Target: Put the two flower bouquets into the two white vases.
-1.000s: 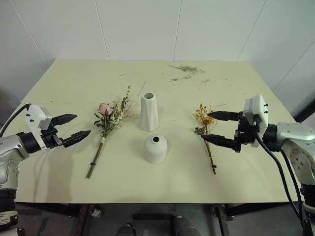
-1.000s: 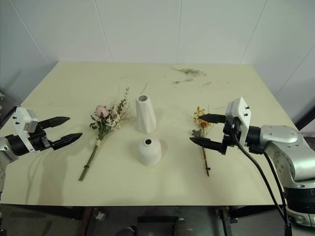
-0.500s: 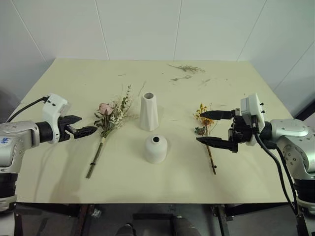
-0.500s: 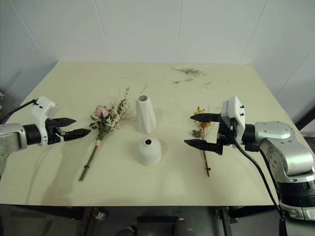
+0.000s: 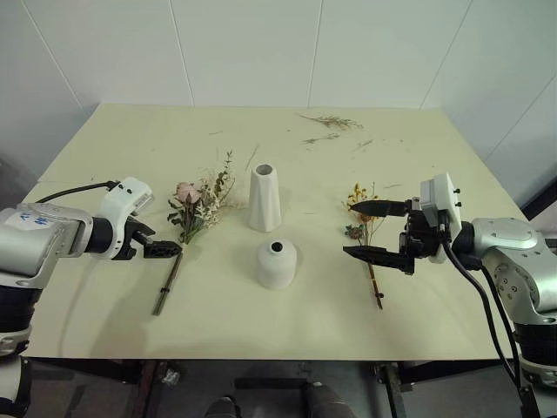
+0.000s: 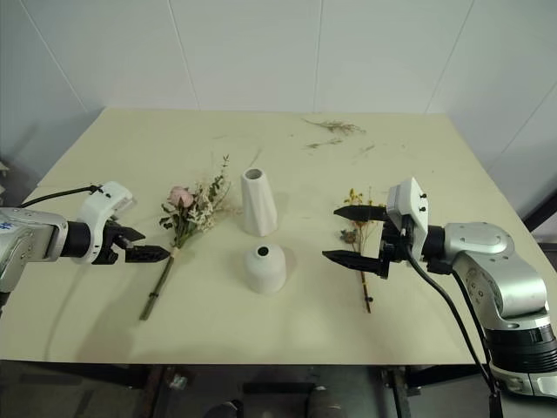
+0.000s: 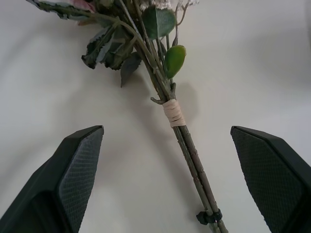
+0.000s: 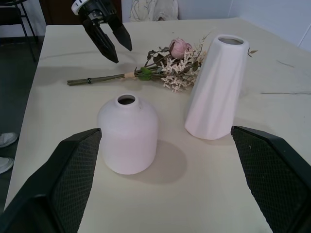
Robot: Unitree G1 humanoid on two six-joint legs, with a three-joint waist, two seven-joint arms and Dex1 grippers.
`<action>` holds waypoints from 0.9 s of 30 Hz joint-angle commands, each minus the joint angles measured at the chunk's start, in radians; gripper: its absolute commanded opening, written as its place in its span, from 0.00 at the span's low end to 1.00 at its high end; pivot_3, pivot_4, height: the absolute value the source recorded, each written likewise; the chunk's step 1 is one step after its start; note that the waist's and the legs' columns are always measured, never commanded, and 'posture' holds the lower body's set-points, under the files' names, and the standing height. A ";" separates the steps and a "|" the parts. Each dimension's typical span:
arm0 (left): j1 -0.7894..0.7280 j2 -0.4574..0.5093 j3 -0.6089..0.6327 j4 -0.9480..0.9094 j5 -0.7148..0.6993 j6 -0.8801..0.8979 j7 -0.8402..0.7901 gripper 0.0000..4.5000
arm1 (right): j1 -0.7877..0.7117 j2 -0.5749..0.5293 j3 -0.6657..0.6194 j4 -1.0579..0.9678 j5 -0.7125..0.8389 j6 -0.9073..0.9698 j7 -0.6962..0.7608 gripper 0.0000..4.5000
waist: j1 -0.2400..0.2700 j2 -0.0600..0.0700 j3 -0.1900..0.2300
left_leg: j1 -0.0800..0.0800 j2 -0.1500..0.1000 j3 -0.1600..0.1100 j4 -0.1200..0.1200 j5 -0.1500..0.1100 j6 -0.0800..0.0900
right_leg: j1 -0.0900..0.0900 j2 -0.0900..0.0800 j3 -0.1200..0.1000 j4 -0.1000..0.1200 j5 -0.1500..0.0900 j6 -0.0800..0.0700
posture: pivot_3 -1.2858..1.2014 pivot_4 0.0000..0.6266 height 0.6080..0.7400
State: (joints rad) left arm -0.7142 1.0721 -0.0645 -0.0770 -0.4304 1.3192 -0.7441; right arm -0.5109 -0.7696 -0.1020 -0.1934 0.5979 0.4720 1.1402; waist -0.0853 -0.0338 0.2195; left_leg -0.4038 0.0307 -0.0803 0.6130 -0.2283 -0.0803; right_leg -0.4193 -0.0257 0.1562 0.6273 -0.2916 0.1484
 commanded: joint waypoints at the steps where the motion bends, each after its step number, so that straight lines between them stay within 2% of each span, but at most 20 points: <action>1: -0.045 -0.012 -0.011 -0.003 0.017 0.067 0.034 1.00 | -0.019 0.003 -0.010 -0.013 0.004 -0.019 -0.003 1.00 | 0.001 0.000 0.000 | 0.000 0.000 0.000 0.000 0.000 0.000 | 0.000 0.000 0.000 0.000 0.000 0.000 | 0.52 0.24 1.00; 11: -0.107 -0.153 -0.002 0.046 0.019 0.248 0.154 1.00 | -0.026 0.007 -0.010 -0.015 0.001 -0.020 -0.018 1.00 | 0.004 0.000 0.000 | 0.000 0.000 0.000 0.001 0.000 0.000 | 0.000 0.000 0.000 0.001 0.000 0.000 | 0.52 0.24 1.00; 18: -0.132 -0.207 -0.023 0.121 0.035 0.260 0.210 1.00 | -0.020 -0.017 -0.039 -0.010 0.028 -0.014 0.009 1.00 | 0.003 0.000 0.000 | 0.000 0.000 -0.001 0.001 0.000 0.000 | 0.000 0.000 0.000 0.002 0.000 0.001 | 0.52 0.24 1.00; 22: -0.142 -0.251 -0.030 0.201 0.070 0.194 0.247 0.82 | -0.017 -0.024 -0.044 -0.006 0.020 -0.020 0.005 1.00 | 0.007 0.000 0.000 | 0.000 -0.001 -0.001 0.002 0.000 0.000 | 0.000 0.000 0.000 0.002 0.001 0.001 | 0.52 0.24 1.00; 27: -0.170 -0.286 -0.036 0.248 0.088 0.149 0.250 0.47 | -0.003 -0.025 -0.055 -0.020 0.019 -0.015 -0.008 1.00 | 0.012 0.000 0.000 | 0.001 -0.001 -0.001 0.003 0.001 -0.001 | 0.002 0.000 0.000 0.003 0.001 0.001 | 0.52 0.24 1.00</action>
State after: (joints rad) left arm -0.8624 0.7935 -0.0978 0.1653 -0.3508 1.4845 -0.4949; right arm -0.5191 -0.7770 -0.1220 -0.1893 0.6056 0.4623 1.1362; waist -0.0736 -0.0338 0.2194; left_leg -0.4026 0.0297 -0.0814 0.6164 -0.2277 -0.0810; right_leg -0.4175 -0.0258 0.1561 0.6301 -0.2907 0.1500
